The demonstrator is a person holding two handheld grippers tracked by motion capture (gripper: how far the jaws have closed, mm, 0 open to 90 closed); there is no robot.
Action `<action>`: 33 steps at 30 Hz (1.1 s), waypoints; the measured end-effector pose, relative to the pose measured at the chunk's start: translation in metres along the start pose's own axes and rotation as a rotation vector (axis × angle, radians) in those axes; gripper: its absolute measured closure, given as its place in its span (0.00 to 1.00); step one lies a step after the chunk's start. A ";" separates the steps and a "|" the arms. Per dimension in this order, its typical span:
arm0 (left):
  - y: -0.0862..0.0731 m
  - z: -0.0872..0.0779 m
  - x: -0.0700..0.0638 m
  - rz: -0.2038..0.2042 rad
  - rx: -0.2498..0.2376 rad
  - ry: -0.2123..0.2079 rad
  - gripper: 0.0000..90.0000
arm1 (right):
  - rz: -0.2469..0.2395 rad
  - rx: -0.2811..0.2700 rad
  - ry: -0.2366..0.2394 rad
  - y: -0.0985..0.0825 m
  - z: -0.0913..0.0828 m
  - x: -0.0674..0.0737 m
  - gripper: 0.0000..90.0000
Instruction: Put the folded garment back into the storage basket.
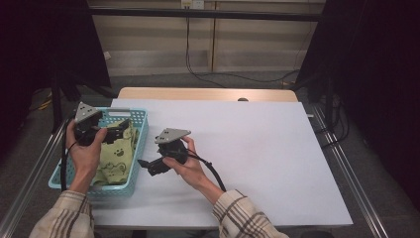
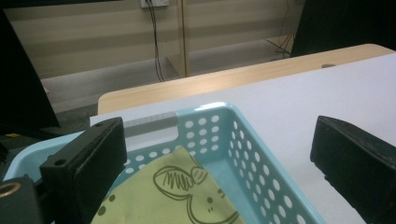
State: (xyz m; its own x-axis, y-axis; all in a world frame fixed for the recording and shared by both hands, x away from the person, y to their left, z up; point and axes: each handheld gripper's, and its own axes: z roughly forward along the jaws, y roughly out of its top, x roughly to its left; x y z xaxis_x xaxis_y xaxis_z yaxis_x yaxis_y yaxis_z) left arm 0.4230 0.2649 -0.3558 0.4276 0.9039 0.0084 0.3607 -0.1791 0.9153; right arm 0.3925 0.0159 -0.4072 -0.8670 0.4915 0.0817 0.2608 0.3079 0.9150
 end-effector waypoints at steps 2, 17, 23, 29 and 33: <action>-0.002 -0.004 -0.002 -0.005 -0.006 0.003 0.04 | 0.002 -0.003 -0.018 -0.002 -0.003 -0.001 0.06; -0.012 -0.030 -0.021 -0.033 -0.075 -0.001 0.04 | 0.004 -0.047 -0.139 -0.007 -0.039 -0.009 0.05; -0.014 -0.043 -0.029 -0.021 -0.081 0.002 0.04 | 0.017 -0.055 -0.173 -0.012 -0.056 -0.012 0.05; -0.017 -0.056 -0.037 0.005 -0.079 -0.035 0.04 | 0.019 -0.067 -0.211 -0.018 -0.072 -0.016 0.05; -0.021 -0.063 -0.040 0.015 -0.076 -0.020 0.04 | 0.019 -0.086 -0.238 -0.021 -0.085 -0.019 0.05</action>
State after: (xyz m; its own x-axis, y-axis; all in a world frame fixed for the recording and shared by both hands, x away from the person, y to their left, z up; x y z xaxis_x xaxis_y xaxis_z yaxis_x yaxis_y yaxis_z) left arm 0.3459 0.2574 -0.3496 0.4494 0.8932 0.0144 0.2909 -0.1616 0.9430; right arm 0.3676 -0.0696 -0.3944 -0.7353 0.6776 0.0133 0.2304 0.2315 0.9452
